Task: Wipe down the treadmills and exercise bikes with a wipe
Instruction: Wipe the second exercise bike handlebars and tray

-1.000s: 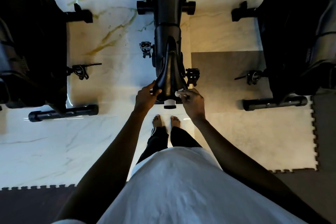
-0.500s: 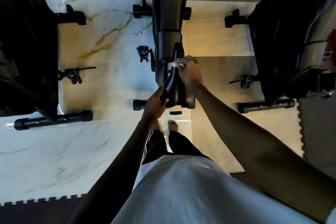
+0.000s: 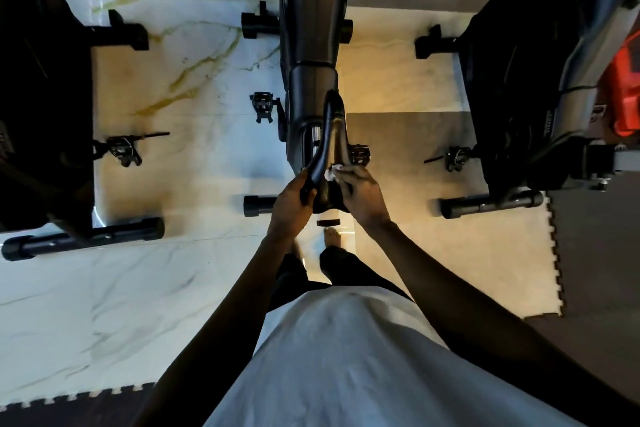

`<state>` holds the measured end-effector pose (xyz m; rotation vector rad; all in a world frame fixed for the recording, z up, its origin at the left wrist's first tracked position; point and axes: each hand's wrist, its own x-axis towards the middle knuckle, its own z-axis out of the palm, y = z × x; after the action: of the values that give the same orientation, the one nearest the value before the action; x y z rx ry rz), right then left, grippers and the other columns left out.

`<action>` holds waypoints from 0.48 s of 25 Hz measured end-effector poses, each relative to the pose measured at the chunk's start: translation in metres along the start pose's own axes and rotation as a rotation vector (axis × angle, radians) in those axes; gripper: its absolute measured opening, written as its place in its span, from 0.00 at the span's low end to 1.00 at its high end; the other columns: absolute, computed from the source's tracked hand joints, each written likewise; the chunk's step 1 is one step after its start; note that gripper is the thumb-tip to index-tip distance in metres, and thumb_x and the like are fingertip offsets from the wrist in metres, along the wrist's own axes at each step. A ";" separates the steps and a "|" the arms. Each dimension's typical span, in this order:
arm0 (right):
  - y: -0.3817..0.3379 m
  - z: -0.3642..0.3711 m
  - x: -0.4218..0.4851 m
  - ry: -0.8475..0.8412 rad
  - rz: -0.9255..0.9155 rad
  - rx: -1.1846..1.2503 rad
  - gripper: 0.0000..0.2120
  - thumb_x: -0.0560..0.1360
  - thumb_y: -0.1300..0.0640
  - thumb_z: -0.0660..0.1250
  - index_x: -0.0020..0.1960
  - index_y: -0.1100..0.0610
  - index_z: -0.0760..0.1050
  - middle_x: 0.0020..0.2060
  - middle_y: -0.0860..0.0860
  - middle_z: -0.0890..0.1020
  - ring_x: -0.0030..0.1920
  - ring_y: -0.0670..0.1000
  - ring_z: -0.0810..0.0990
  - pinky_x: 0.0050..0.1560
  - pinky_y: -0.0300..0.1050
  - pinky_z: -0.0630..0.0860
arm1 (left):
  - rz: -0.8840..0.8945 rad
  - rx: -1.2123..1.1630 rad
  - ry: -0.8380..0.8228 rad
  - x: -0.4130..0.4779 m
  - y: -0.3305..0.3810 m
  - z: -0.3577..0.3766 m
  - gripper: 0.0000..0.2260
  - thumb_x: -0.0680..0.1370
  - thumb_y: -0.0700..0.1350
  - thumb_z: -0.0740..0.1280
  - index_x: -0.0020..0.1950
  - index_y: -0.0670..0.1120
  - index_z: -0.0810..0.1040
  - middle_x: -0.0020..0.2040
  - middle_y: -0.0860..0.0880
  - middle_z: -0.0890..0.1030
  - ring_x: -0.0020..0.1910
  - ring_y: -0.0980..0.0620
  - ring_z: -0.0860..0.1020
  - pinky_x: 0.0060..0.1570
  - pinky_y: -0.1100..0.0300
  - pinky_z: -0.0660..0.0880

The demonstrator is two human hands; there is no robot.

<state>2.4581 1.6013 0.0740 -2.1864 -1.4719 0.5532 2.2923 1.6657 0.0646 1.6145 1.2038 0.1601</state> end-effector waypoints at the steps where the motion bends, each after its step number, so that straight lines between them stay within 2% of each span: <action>1: -0.003 -0.003 0.014 -0.002 -0.021 -0.009 0.13 0.78 0.65 0.66 0.61 0.59 0.81 0.59 0.55 0.81 0.59 0.54 0.79 0.64 0.39 0.72 | -0.006 0.004 0.006 0.000 0.002 0.001 0.24 0.83 0.43 0.64 0.79 0.50 0.64 0.70 0.45 0.77 0.68 0.43 0.75 0.65 0.51 0.72; 5: -0.024 -0.014 0.092 -0.098 -0.099 -0.019 0.13 0.80 0.64 0.63 0.61 0.62 0.81 0.58 0.58 0.79 0.61 0.55 0.75 0.63 0.40 0.69 | -0.017 0.044 0.063 0.003 0.013 0.008 0.22 0.83 0.45 0.63 0.78 0.48 0.67 0.69 0.44 0.77 0.66 0.43 0.76 0.60 0.55 0.73; 7: -0.028 -0.010 0.124 -0.187 -0.133 -0.085 0.13 0.79 0.68 0.63 0.59 0.63 0.81 0.56 0.59 0.78 0.60 0.58 0.75 0.64 0.46 0.73 | -0.038 0.075 0.082 0.007 0.022 0.012 0.21 0.83 0.48 0.63 0.77 0.48 0.67 0.69 0.44 0.77 0.65 0.43 0.77 0.59 0.56 0.72; 9: -0.026 -0.004 0.140 -0.227 -0.139 -0.099 0.13 0.76 0.71 0.63 0.56 0.63 0.82 0.55 0.60 0.77 0.59 0.60 0.76 0.60 0.54 0.77 | -0.064 0.100 0.091 0.013 0.030 0.015 0.22 0.83 0.48 0.63 0.77 0.47 0.67 0.69 0.44 0.77 0.66 0.44 0.76 0.61 0.54 0.73; 12: -0.023 -0.010 0.144 -0.219 -0.107 -0.037 0.12 0.77 0.68 0.63 0.56 0.61 0.82 0.56 0.59 0.76 0.62 0.59 0.73 0.61 0.54 0.74 | -0.086 0.169 0.122 0.021 0.049 0.020 0.21 0.83 0.46 0.62 0.77 0.47 0.67 0.68 0.44 0.78 0.65 0.42 0.77 0.60 0.54 0.73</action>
<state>2.4976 1.7419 0.0838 -2.1144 -1.7128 0.7528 2.3453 1.6719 0.0857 1.7150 1.4097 0.1056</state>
